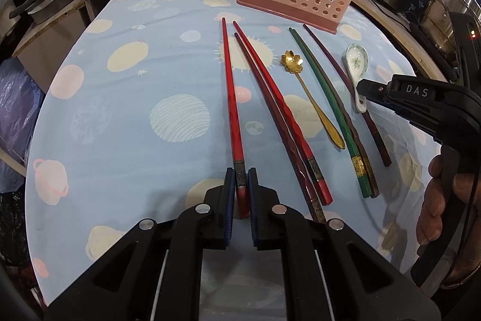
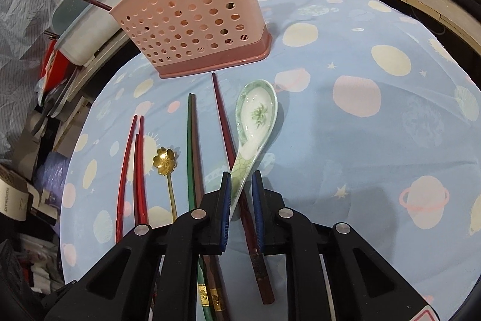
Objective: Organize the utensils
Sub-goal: 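Grasp a red chopstick with the left gripper while the right gripper grasps the white ceramic spoon, then lift the red chopstick and white spoon and carry both over the pink holder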
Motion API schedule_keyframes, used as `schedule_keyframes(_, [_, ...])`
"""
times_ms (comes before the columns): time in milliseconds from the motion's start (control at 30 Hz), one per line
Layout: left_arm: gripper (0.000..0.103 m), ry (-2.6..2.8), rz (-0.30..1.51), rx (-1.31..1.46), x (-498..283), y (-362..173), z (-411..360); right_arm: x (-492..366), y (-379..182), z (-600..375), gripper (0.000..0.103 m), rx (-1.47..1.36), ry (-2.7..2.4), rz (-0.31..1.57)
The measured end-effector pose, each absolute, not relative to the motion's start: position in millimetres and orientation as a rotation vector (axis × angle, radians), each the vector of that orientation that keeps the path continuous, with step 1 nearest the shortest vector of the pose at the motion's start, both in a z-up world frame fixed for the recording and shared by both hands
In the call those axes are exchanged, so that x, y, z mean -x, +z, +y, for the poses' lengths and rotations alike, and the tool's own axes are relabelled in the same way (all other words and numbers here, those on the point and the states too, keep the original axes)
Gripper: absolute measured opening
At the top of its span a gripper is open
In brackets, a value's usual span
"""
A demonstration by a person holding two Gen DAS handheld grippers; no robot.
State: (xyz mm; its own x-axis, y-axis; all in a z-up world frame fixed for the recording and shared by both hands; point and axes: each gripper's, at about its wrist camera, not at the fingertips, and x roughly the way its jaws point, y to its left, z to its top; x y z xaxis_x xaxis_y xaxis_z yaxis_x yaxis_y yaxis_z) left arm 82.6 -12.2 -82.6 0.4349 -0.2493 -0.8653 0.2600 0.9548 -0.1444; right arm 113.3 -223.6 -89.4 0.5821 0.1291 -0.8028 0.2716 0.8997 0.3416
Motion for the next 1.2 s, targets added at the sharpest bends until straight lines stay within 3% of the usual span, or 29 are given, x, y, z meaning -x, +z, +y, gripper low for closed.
schedule_keyframes(167, [0.009, -0.317, 1.075, -0.009, -82.5, -82.8, -12.7, -115.5, -94.9, -220.0, 0.015, -0.470, -0.070, 0.974])
schedule_keyframes(367, [0.009, -0.318, 1.080, 0.002, -83.5, -82.7, -12.5, -111.1, -97.8, -223.6, 0.008, -0.494, -0.069, 0.971])
schedule_keyframes(733, [0.007, -0.329, 1.100, 0.044, -81.5, -76.5, -6.7, -84.7, -72.2, -238.1, 0.007, -0.462, -0.097, 0.908])
schedule_keyframes(1200, [0.007, -0.349, 0.960, 0.078, -79.5, -13.2, 3.2, -58.3, -19.1, -260.5, 0.006, -0.447, -0.128, 0.783])
